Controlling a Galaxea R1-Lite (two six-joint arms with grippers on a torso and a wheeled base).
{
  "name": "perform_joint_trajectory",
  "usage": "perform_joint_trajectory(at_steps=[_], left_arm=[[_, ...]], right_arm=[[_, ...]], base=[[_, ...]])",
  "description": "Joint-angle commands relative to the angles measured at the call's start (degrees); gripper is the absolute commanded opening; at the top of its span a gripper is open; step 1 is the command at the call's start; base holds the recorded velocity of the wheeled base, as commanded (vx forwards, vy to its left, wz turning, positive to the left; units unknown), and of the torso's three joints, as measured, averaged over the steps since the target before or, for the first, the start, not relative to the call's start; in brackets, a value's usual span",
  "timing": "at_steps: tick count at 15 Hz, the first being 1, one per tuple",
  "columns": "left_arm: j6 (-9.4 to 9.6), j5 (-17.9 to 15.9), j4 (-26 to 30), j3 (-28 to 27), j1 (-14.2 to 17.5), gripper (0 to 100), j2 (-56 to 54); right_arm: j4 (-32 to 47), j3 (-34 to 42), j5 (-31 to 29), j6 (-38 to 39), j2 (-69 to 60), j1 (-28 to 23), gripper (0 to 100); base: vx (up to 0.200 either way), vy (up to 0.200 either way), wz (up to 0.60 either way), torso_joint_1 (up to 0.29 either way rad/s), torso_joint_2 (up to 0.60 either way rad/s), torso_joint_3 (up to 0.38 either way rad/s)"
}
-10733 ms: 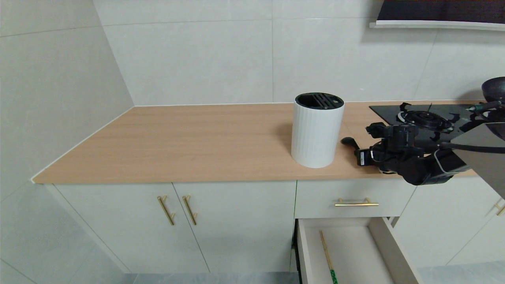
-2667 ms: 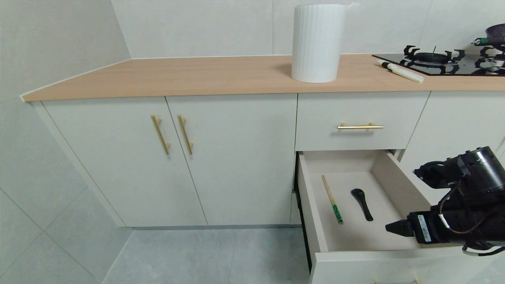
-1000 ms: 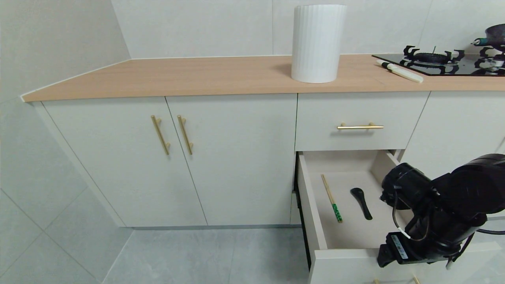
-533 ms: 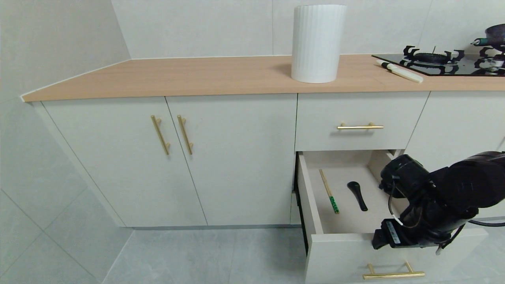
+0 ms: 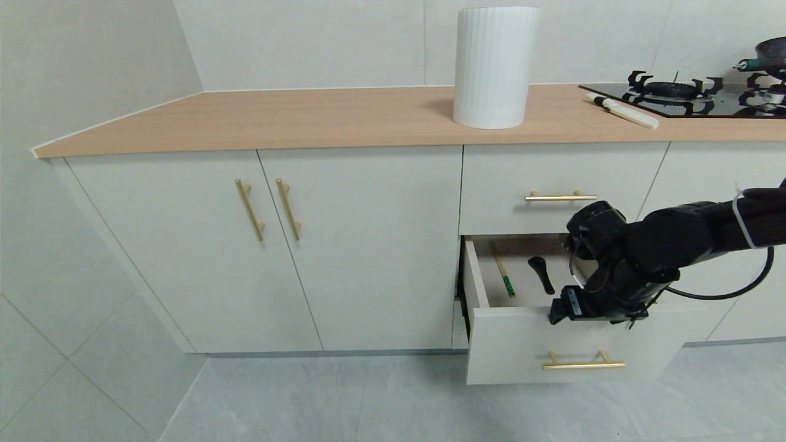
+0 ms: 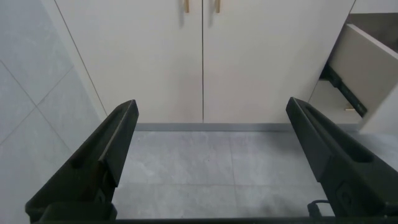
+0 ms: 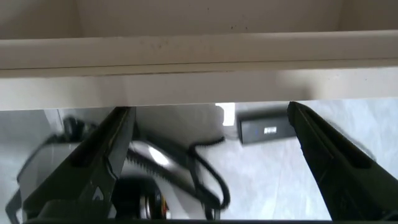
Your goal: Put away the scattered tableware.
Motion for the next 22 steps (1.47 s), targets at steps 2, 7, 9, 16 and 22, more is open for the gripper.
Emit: perform_joint_trajectory(at_steps=[2,7,9,16,22], left_arm=[[-0.04,0.0,0.0,0.0,0.0,100,0.0],[-0.04,0.0,0.0,0.0,0.0,100,0.0],[0.05,0.0,0.0,0.0,0.0,100,0.0],[-0.04,0.0,0.0,0.0,0.0,100,0.0],[-0.04,0.0,0.0,0.0,0.0,100,0.0]], right_arm=[[-0.1,-7.9,0.0,-0.3,7.4,-1.9,100],[-0.2,-17.9,0.0,-0.4,13.2,-3.6,100],[-0.4,-20.1,0.1,-0.2,14.6,-4.1,100],[-16.7,-18.4,-0.7,0.1,18.3,-6.8,100],[-37.4,-12.8,-4.7,0.0,21.0,-6.7,100]], base=[[0.0,0.0,0.0,0.0,0.0,0.0],[0.0,0.0,0.0,0.0,0.0,0.0],[0.0,0.0,0.0,0.0,0.0,0.0],[0.0,0.0,0.0,0.0,0.0,0.0],[0.0,0.0,0.0,0.0,0.0,0.0]])
